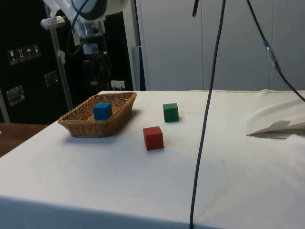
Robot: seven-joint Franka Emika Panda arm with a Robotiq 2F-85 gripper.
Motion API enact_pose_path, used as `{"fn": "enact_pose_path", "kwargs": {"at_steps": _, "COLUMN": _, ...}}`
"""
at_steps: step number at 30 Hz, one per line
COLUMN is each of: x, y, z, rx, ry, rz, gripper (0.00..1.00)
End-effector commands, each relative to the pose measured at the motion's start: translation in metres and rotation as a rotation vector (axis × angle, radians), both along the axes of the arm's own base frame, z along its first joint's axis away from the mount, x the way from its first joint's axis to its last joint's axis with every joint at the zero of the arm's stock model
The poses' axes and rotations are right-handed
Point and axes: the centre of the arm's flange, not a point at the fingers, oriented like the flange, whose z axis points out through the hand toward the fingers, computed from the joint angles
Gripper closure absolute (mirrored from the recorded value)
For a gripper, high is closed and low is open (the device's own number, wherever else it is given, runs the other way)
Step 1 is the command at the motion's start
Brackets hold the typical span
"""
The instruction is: Pick up the blue cube and place it into the basket.
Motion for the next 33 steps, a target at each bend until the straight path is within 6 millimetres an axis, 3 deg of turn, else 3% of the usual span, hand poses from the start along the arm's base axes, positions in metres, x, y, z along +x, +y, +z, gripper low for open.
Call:
{"fn": "enact_pose_path", "kwargs": {"at_steps": 1, "x": -0.006, "y": 0.001, "z": 0.005, "rx": -0.003, "ry": -0.007, "rz": 0.001, "gripper": 0.0}}
{"fn": "enact_pose_path", "kwargs": {"at_steps": 4, "x": -0.006, "y": 0.002, "z": 0.005, "rx": 0.004, "ry": 0.004, "rz": 0.0, "gripper": 0.0}}
{"fn": "enact_pose_path", "kwargs": {"at_steps": 13, "x": -0.033, "y": 0.006, "z": 0.021, "rx": 0.01, "ry": 0.009, "rz": 0.001, "gripper": 0.0}}
{"fn": "enact_pose_path", "kwargs": {"at_steps": 14, "x": -0.029, "y": 0.006, "z": 0.019, "rx": 0.015, "ry": 0.017, "rz": 0.001, "gripper": 0.0}}
{"fn": "enact_pose_path", "kwargs": {"at_steps": 16, "x": -0.041, "y": 0.007, "z": 0.026, "rx": 0.013, "ry": 0.012, "rz": 0.001, "gripper": 0.0}}
{"fn": "enact_pose_path", "kwargs": {"at_steps": 22, "x": -0.055, "y": 0.009, "z": 0.037, "rx": 0.02, "ry": 0.014, "rz": 0.0, "gripper": 0.0}}
{"fn": "enact_pose_path", "kwargs": {"at_steps": 23, "x": -0.05, "y": 0.008, "z": 0.032, "rx": 0.025, "ry": 0.024, "rz": 0.0, "gripper": 0.0}}
{"fn": "enact_pose_path", "kwargs": {"at_steps": 26, "x": -0.065, "y": 0.01, "z": 0.044, "rx": 0.023, "ry": 0.016, "rz": 0.001, "gripper": 0.0}}
{"fn": "enact_pose_path", "kwargs": {"at_steps": 33, "x": -0.08, "y": 0.012, "z": 0.051, "rx": 0.036, "ry": 0.022, "rz": 0.004, "gripper": 0.0}}
